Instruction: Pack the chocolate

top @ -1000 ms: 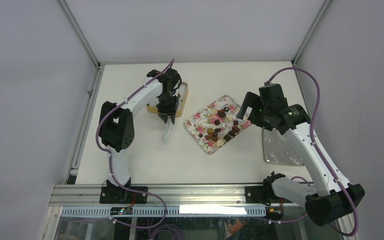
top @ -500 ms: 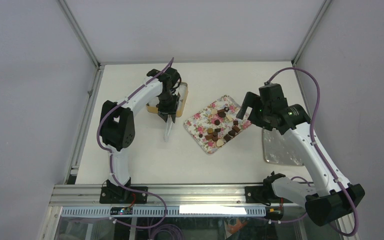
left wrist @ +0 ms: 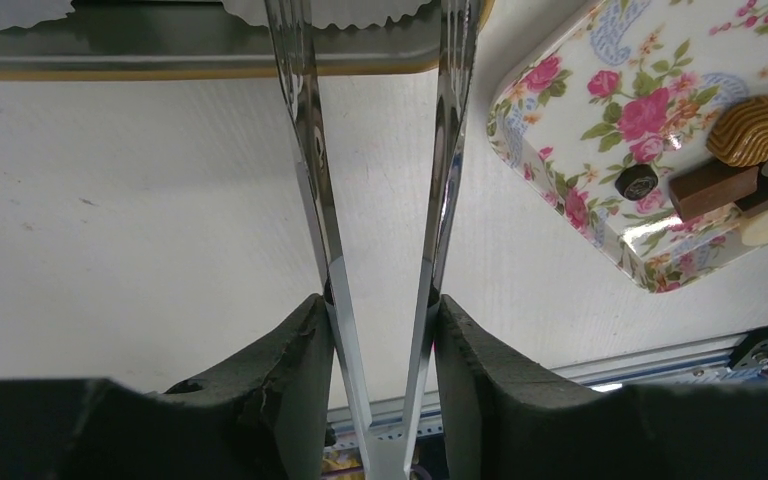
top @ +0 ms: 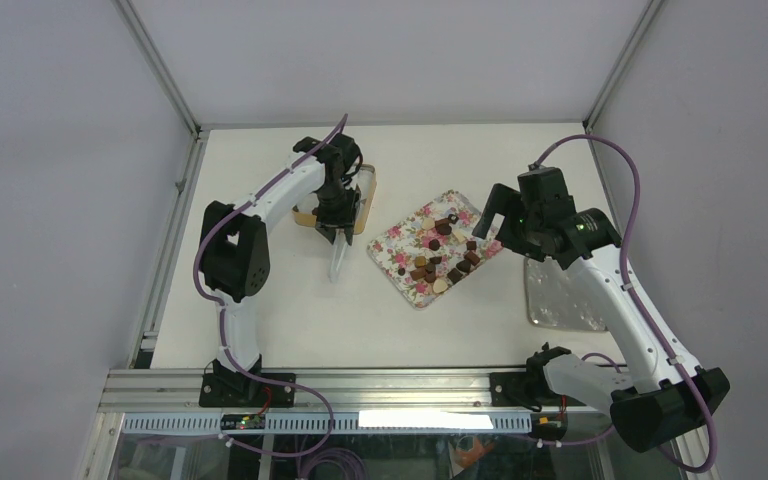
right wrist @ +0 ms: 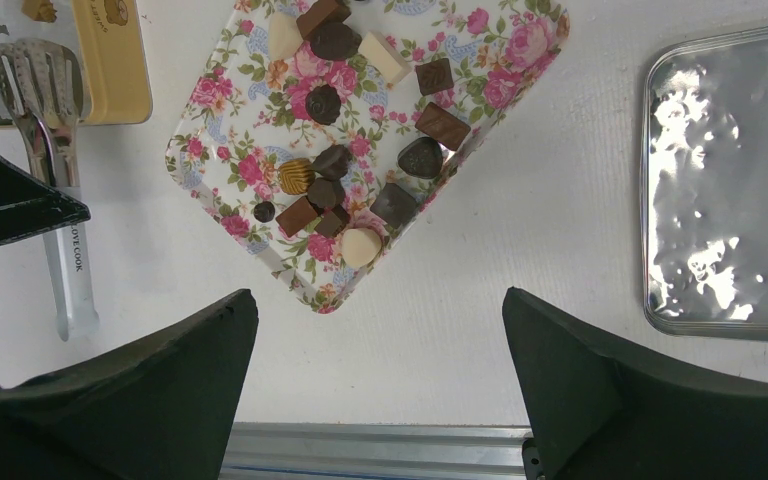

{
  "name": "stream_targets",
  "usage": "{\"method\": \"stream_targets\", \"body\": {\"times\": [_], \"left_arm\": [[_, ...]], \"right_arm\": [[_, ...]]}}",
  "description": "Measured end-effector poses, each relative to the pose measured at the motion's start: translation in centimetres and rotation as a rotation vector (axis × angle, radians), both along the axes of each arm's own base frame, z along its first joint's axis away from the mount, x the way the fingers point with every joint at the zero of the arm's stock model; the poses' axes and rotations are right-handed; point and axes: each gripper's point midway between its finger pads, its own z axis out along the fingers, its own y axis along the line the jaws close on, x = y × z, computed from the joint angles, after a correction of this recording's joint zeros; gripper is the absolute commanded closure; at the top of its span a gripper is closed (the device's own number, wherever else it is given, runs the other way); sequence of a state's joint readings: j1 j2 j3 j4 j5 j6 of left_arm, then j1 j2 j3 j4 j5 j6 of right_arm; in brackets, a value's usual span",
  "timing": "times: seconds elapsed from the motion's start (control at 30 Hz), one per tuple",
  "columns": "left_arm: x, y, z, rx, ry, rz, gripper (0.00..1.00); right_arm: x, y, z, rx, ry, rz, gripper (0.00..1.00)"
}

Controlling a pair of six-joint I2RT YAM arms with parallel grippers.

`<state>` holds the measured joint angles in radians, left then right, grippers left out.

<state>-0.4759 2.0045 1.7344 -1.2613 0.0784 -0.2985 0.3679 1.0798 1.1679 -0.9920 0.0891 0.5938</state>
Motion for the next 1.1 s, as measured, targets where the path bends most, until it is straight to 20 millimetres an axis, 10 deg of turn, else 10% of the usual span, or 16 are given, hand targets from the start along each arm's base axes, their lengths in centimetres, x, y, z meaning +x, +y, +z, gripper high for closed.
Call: {"method": "stream_targets", "body": {"times": [0.2, 0.37, 0.57, 0.77, 1.1], "left_arm": [[0.6, 0.2, 2.1, 0.004, -0.052, 0.004, 0.67], [1.9, 1.6, 7.5, -0.037, -0.195, 0.049, 0.67], [3.0, 9.3, 11.5, -0.052, -0.318, 0.281, 0.67], [0.9, 20.5, 6.3, 0.020, -0.212, 0.643, 0.67], [-0.2, 23.4, -0.2, 0.063, -0.097, 0.744, 0.62]], "right_arm": [[0.0, 0.0, 0.0, -0.001, 0.000, 0.000, 0.03], [0.0, 0.0, 0.0, 0.000, 0.000, 0.000, 0.03], [0.0, 0.0, 0.0, 0.000, 0.001, 0.001, 0.03], [-0.1, -0.1, -0.3, -0.005, 0.006, 0.000, 0.02], [-0.4, -2.0, -1.8, -0.125, 0.044, -0.014, 0.01]]}}
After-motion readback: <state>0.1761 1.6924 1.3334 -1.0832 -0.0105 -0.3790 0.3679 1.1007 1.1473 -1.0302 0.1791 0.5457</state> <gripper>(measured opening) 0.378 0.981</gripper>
